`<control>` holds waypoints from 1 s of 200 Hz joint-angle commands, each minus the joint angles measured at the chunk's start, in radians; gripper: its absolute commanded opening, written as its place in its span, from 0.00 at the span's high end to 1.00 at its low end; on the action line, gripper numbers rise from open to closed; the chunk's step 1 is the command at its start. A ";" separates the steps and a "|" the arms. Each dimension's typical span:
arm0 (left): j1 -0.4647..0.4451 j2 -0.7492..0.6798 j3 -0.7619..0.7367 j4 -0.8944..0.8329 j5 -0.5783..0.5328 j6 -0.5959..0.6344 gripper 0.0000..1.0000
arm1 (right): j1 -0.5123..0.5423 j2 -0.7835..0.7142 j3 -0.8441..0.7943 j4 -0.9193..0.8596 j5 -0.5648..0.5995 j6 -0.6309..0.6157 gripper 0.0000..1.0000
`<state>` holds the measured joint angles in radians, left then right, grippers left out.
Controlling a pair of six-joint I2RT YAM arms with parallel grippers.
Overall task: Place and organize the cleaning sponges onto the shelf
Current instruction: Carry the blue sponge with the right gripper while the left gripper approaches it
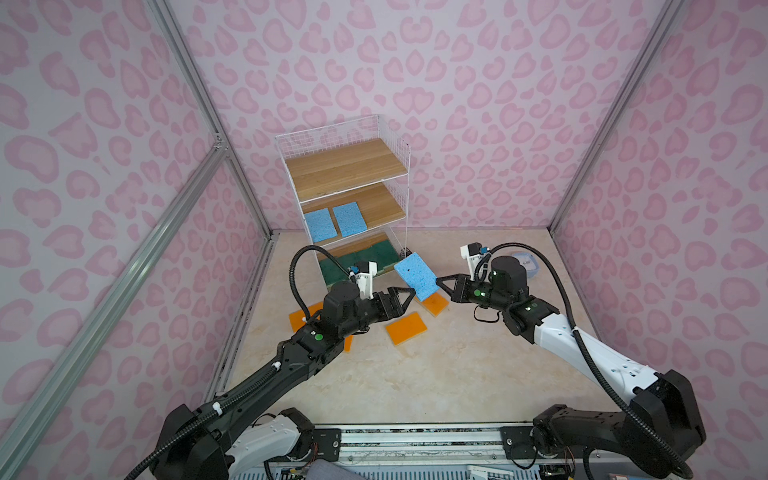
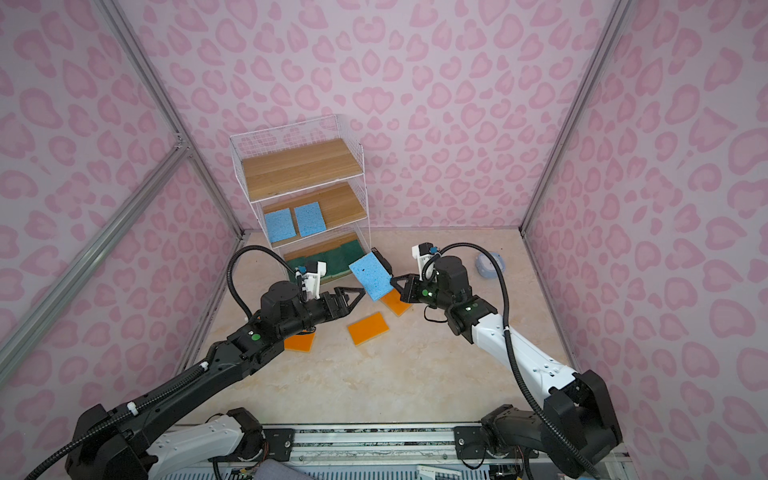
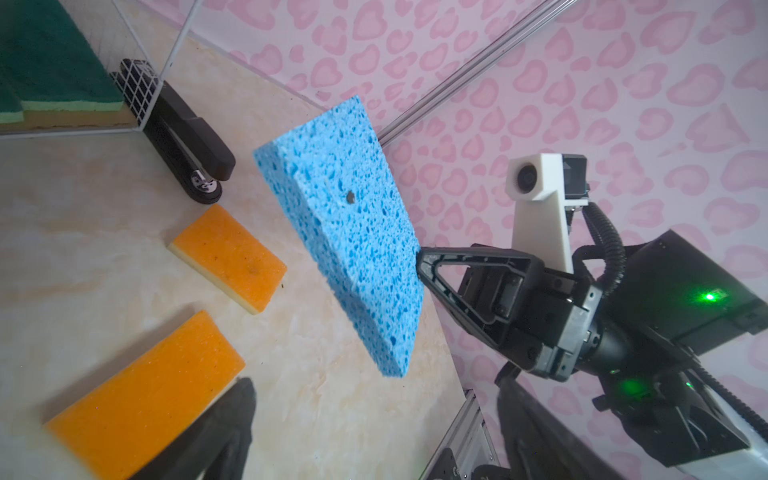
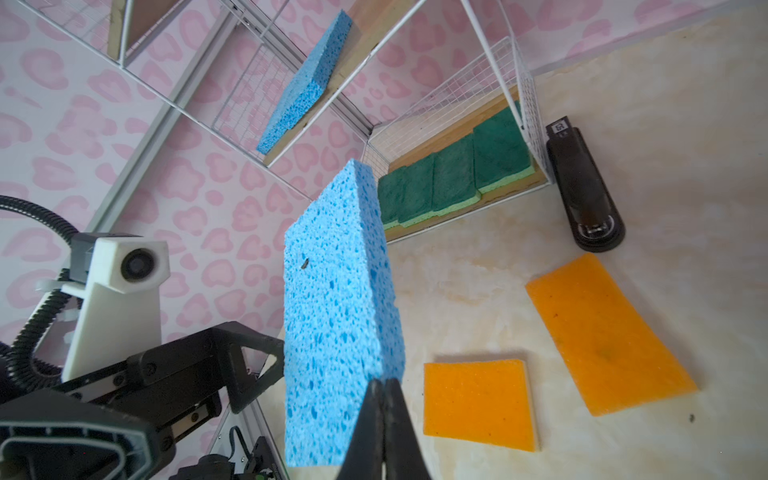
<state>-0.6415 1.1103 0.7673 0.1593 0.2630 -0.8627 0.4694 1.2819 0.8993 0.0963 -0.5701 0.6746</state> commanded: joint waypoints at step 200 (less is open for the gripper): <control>0.080 0.209 0.265 0.132 -0.044 -0.069 0.96 | -0.015 0.019 -0.019 0.363 -0.190 0.282 0.43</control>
<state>-0.5678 1.2907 0.9859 0.2150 0.2161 -0.8993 0.4561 1.2739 0.8967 0.2859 -0.7090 0.8352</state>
